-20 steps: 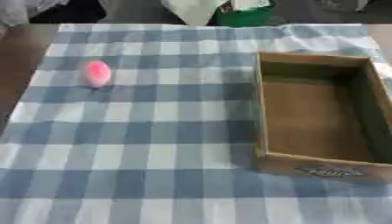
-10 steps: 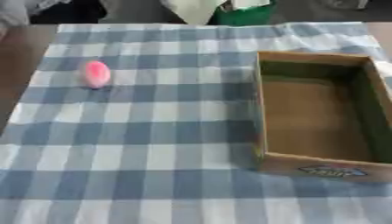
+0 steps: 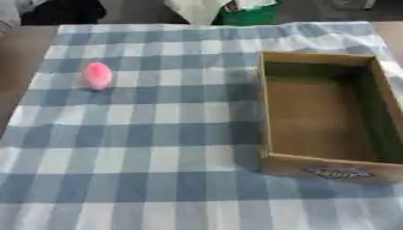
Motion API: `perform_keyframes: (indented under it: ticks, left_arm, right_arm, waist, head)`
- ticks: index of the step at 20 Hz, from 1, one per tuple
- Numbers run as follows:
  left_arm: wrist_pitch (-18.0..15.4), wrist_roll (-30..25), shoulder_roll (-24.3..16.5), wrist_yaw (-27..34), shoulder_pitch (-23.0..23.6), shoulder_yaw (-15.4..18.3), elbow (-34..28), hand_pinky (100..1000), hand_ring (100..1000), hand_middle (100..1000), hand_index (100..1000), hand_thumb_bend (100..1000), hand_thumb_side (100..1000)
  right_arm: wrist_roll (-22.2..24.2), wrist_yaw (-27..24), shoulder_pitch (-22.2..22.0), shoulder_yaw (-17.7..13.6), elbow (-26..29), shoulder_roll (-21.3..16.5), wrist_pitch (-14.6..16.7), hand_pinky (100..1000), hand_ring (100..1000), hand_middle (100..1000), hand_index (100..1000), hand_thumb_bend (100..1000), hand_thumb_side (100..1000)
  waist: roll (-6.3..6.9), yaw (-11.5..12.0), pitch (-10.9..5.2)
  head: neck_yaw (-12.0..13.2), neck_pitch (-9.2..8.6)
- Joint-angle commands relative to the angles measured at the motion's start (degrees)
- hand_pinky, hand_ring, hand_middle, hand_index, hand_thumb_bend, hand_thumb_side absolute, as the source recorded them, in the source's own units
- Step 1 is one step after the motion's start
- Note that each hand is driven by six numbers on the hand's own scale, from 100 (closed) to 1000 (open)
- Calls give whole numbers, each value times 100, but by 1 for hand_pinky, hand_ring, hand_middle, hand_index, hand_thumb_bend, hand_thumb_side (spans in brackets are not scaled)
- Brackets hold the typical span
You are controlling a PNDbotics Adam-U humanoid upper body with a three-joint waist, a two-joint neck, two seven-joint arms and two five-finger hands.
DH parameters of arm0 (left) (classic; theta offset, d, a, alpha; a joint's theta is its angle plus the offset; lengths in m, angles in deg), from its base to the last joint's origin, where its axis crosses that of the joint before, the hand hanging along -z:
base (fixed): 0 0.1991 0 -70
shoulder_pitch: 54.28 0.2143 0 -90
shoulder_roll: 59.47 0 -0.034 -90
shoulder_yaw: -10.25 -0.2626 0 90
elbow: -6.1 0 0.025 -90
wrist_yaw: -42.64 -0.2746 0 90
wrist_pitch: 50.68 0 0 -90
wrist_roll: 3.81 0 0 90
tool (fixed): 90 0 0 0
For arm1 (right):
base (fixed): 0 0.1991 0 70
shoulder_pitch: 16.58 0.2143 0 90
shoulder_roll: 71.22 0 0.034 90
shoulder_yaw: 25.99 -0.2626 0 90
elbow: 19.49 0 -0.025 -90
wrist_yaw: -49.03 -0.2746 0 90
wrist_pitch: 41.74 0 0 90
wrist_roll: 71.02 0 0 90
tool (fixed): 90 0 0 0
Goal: Pick up objects on the table and place them in the box.
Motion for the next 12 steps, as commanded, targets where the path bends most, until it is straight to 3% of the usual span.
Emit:
perform_keyframes:
  ticks: [1, 2, 7, 8, 9, 10, 12]
  left_arm:
    - [249, -263, -606, -275, -363, -356, 346, 424, 554, 623, 811, 199, 950]
    - [331, -345, -741, -357, -497, -485, 480, 429, 569, 637, 827, 297, 938]
    - [760, -774, -1414, -786, -836, -1177, 1178, 454, 617, 682, 870, 398, 898]
    - [849, -863, -1456, -875, -888, -1321, 1322, 460, 630, 690, 865, 518, 925]
    - [937, -950, -1452, -963, -957, -1464, 1464, 465, 645, 698, 867, 730, 937]
    - [1025, -1038, -1422, -1050, -1036, -1606, 1607, 464, 650, 699, 873, 864, 931]
    - [1200, -1213, -1337, -1225, -1202, -1891, 1891, 465, 656, 702, 887, 1000, 922]
  right_arm:
    - [47, -49, 10, -8, 84, -208, 17, 773, 809, 766, 921, 100, 1000]
    - [57, -55, 18, 1, 84, -214, 16, 773, 809, 766, 921, 100, 1000]
    - [134, -110, 111, 64, 84, -251, 9, 774, 809, 765, 922, 100, 1000]
    - [152, -127, 125, 76, 84, -258, 7, 774, 809, 765, 922, 100, 1000]
    - [171, -142, 134, 86, 84, -265, 4, 775, 809, 765, 922, 100, 1000]
    - [189, -157, 143, 95, 84, -270, 2, 775, 809, 765, 922, 100, 1000]
    - [218, -181, 150, 104, 84, -279, -2, 775, 809, 765, 922, 100, 1000]
  waist:
    - [0, -36, -114]
    - [1, -53, -109]
    - [12, -186, -76]
    - [15, -209, -75]
    - [18, -225, -76]
    - [20, -238, -77]
    - [20, -250, -83]
  head:
    - [-2, 37]
    - [13, 26]
    - [192, -83]
    - [216, -99]
    - [230, -110]
    - [242, -119]
    - [254, -130]
